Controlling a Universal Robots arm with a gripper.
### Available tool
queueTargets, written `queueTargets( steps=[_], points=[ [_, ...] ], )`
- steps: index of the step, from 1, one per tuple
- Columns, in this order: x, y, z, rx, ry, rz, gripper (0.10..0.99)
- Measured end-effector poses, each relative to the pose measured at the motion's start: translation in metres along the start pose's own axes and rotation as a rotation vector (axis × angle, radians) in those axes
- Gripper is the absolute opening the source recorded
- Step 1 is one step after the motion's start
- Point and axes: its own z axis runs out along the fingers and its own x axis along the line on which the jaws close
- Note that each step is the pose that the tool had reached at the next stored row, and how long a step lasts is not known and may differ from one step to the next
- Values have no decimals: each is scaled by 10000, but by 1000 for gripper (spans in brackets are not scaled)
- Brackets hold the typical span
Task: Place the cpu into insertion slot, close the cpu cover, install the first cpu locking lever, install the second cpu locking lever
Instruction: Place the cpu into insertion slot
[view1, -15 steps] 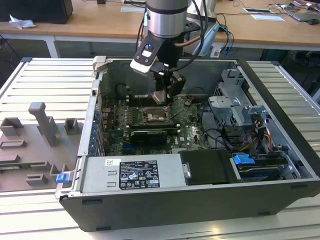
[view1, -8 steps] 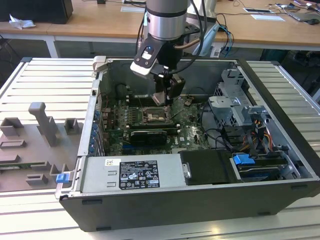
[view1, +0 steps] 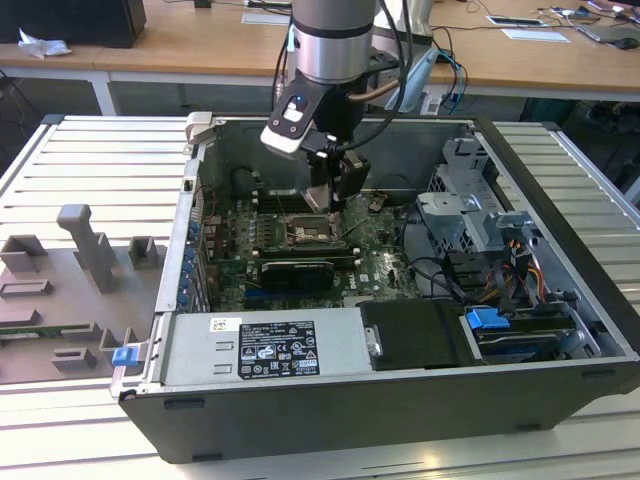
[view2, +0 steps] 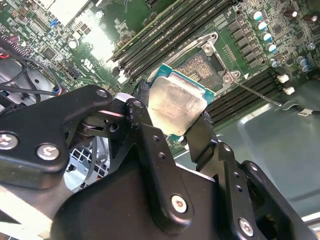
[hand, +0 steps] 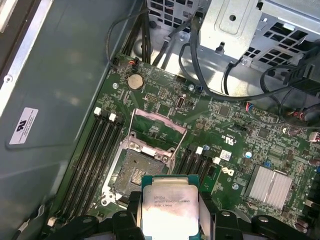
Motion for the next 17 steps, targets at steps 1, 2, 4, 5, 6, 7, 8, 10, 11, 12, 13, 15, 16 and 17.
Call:
queueTargets(
  steps=[1,2,4,5,6,7,8,10,11,12,13,15,16,17],
  points=[
    [0,0,3,0,0,0,541],
    [0,0,6,0,0,1,541],
    [0,-1,12,0,0,1,541],
    [0,-1,17,0,0,1,541],
    [0,-2,22,1,0,2,541],
    [0,-2,31,0,0,2,541],
    [0,-3,36,0,0,2,541],
    [0,-3,43,0,1,2,541],
    [-1,-4,48,-1,0,3,541],
    [-1,-4,51,0,1,3,541],
    [-1,-4,56,0,0,4,541],
    [-1,-5,63,0,0,5,541],
    [-1,-5,66,0,0,5,541],
    [-1,-5,71,0,0,5,541]
  ],
)
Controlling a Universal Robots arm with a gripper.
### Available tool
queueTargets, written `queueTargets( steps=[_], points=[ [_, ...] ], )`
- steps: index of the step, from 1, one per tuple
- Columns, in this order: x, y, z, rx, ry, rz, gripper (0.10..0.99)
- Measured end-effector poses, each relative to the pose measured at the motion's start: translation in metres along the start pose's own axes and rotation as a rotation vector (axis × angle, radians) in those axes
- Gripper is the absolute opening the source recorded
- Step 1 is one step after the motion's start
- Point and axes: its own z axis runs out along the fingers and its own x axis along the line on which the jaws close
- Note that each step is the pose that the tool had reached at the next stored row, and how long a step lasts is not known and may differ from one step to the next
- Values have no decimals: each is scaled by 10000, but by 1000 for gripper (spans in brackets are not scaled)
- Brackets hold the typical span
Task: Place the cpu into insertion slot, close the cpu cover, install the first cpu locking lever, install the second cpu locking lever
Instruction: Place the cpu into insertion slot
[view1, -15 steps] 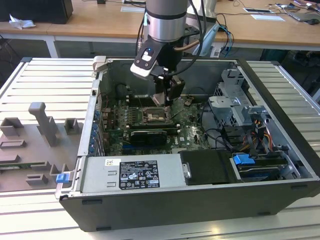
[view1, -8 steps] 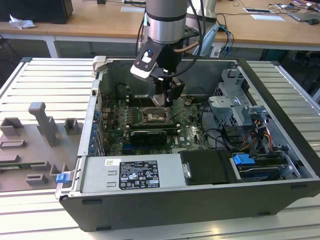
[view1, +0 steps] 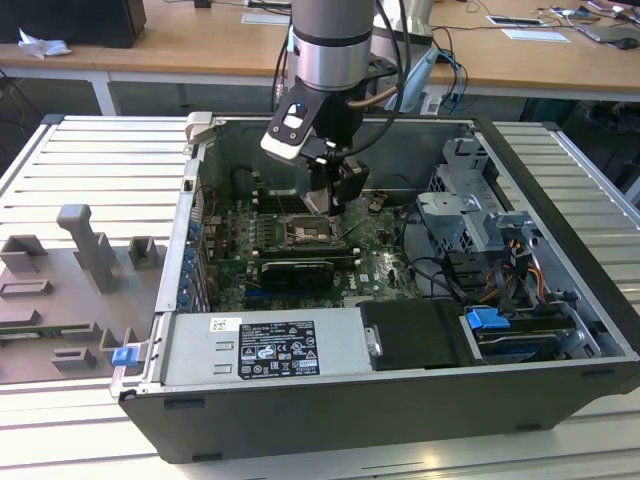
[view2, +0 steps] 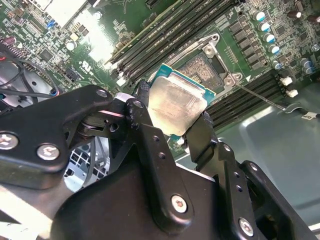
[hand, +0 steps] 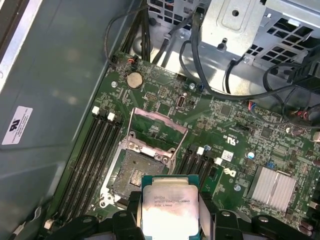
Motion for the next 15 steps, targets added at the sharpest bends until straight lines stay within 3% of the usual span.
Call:
queueTargets(
  steps=[15],
  points=[
    [-1,-4,53,0,0,6,541]
  ],
)
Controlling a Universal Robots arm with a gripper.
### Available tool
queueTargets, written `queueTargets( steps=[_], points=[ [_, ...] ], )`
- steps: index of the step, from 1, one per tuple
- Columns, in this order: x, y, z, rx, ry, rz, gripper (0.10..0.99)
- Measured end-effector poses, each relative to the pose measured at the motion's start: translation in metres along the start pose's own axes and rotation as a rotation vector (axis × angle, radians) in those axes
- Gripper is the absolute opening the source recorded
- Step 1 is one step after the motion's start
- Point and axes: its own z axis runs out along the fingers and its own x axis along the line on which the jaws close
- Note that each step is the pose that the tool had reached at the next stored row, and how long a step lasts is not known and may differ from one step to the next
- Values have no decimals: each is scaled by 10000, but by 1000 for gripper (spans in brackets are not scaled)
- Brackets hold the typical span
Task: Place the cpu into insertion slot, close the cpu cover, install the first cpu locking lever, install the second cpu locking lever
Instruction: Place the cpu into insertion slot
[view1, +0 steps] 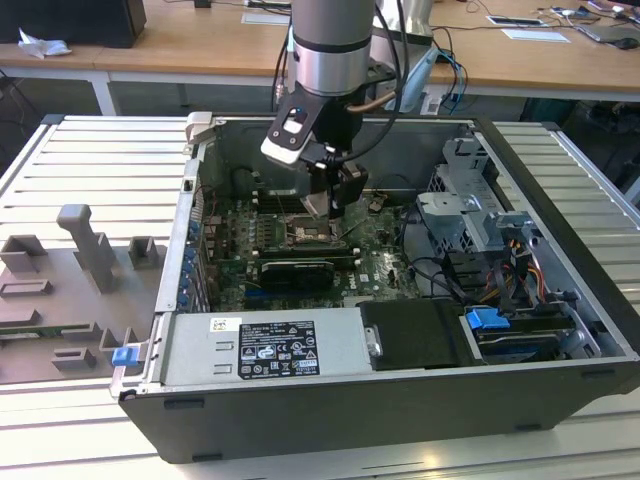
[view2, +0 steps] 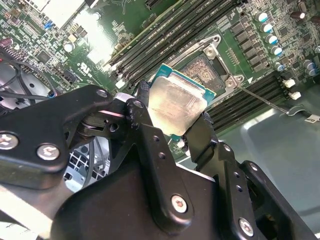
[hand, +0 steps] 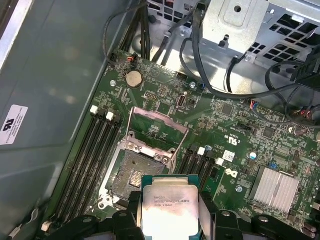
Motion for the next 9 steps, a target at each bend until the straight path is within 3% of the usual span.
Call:
queueTargets(
  steps=[9],
  points=[
    [-1,-5,59,3,0,10,541]
  ],
)
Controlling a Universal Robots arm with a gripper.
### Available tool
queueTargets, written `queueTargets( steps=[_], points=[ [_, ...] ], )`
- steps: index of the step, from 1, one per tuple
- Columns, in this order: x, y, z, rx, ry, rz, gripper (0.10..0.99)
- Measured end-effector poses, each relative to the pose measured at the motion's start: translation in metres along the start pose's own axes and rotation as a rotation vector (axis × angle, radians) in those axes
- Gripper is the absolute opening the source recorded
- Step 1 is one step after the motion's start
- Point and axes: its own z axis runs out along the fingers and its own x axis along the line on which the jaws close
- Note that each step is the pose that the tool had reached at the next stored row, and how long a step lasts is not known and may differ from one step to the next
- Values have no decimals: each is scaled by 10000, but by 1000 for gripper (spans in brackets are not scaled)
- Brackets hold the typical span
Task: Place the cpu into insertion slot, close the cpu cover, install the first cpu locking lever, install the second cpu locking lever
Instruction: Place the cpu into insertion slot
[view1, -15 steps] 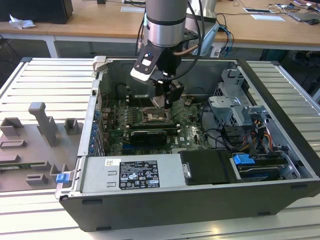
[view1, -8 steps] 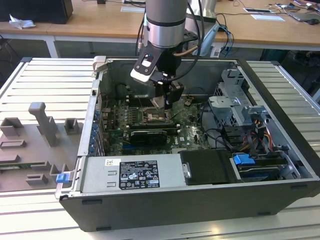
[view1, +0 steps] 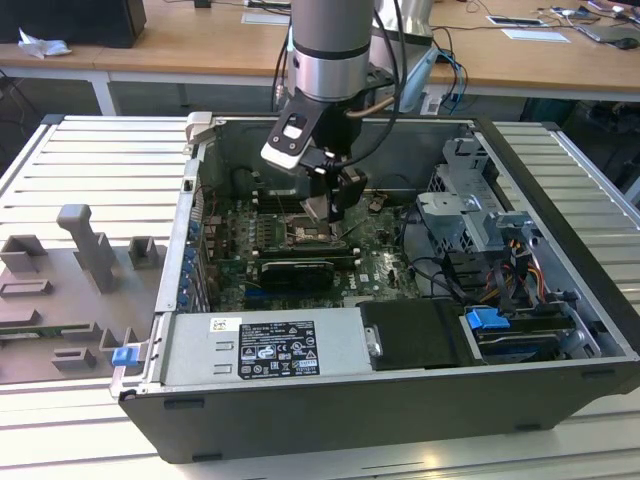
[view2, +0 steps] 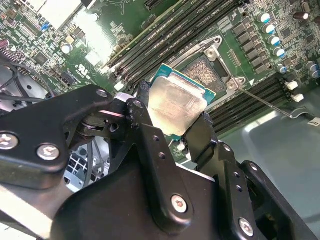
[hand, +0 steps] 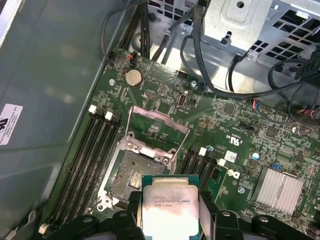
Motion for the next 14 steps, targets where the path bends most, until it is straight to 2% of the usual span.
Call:
queueTargets(
  steps=[7,14],
  points=[
    [4,0,25,6,-1,34,541],
    [22,4,57,15,-39,627,541]
  ],
)
